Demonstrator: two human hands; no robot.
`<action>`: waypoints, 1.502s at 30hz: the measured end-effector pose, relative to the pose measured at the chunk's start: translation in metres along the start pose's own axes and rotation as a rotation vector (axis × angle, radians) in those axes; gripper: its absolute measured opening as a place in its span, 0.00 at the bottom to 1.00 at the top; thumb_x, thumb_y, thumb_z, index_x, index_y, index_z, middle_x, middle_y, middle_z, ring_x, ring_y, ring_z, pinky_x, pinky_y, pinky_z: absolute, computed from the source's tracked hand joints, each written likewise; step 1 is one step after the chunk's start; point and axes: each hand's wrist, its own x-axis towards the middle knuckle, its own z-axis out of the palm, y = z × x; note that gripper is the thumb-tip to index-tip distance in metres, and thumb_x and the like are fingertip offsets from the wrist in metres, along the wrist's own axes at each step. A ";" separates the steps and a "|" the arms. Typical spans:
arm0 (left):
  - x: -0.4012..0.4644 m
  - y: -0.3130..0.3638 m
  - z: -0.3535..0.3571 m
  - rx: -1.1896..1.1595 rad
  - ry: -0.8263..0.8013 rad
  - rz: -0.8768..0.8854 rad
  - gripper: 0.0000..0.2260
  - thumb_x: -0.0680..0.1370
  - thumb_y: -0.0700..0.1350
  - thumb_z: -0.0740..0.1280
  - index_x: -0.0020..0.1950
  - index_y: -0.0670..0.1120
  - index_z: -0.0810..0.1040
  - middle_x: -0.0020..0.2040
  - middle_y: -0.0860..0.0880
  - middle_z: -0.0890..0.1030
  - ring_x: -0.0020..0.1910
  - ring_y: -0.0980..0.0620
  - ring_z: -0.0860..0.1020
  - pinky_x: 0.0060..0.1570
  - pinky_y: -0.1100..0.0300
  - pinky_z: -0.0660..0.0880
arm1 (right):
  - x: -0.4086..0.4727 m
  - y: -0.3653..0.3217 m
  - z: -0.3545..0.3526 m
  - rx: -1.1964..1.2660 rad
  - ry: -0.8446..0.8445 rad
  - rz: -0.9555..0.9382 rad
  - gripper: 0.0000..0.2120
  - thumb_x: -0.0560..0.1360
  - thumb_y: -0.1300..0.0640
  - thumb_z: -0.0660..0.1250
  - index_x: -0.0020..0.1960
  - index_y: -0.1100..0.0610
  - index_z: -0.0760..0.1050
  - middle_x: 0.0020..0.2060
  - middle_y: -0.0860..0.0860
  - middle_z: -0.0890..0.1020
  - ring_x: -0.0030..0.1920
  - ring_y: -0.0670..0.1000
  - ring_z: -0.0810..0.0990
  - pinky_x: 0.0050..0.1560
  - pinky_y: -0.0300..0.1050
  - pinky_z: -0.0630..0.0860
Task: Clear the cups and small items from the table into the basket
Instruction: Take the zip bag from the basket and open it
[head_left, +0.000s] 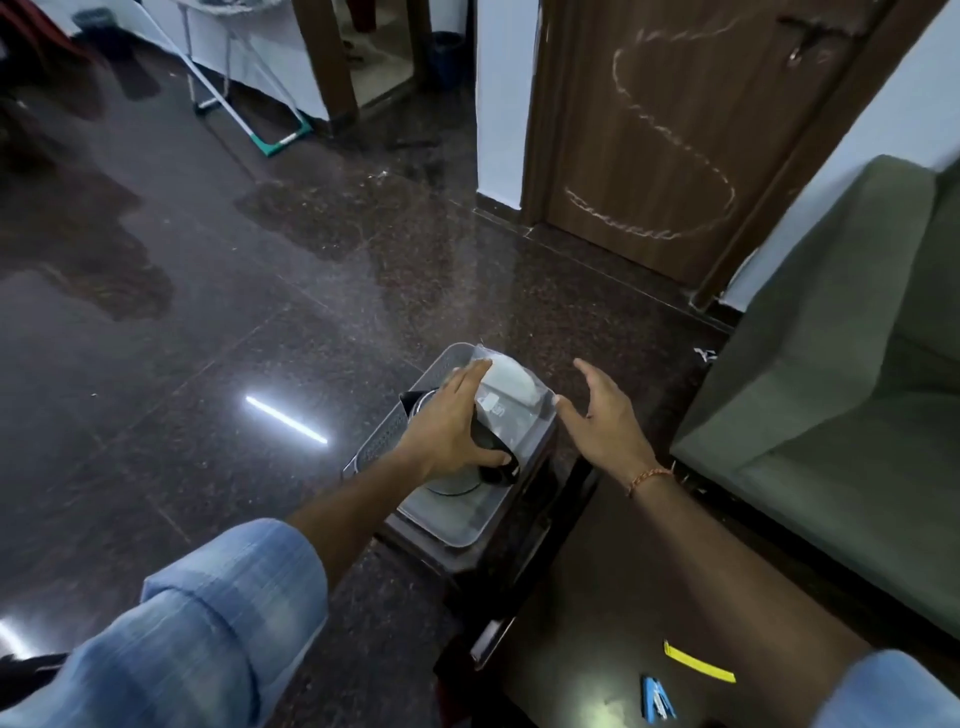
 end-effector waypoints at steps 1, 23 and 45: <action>0.003 -0.004 -0.002 0.004 -0.004 -0.005 0.55 0.61 0.60 0.80 0.79 0.53 0.50 0.79 0.51 0.58 0.78 0.49 0.56 0.72 0.45 0.64 | 0.007 -0.001 0.005 -0.003 -0.010 -0.002 0.31 0.77 0.48 0.65 0.76 0.55 0.60 0.75 0.53 0.65 0.74 0.51 0.63 0.71 0.43 0.62; 0.070 -0.065 0.019 -0.027 -0.098 0.009 0.57 0.60 0.60 0.80 0.79 0.52 0.49 0.79 0.53 0.56 0.77 0.54 0.57 0.74 0.54 0.61 | 0.176 0.081 0.129 -0.511 -0.228 0.057 0.28 0.73 0.53 0.69 0.70 0.62 0.69 0.63 0.63 0.75 0.63 0.63 0.73 0.65 0.52 0.70; 0.069 -0.032 0.006 -0.036 -0.064 0.001 0.55 0.61 0.65 0.78 0.78 0.56 0.50 0.79 0.52 0.59 0.76 0.52 0.60 0.73 0.55 0.62 | 0.124 0.045 0.054 -0.112 -0.009 -0.158 0.06 0.73 0.63 0.68 0.44 0.54 0.81 0.41 0.47 0.74 0.39 0.41 0.75 0.37 0.23 0.70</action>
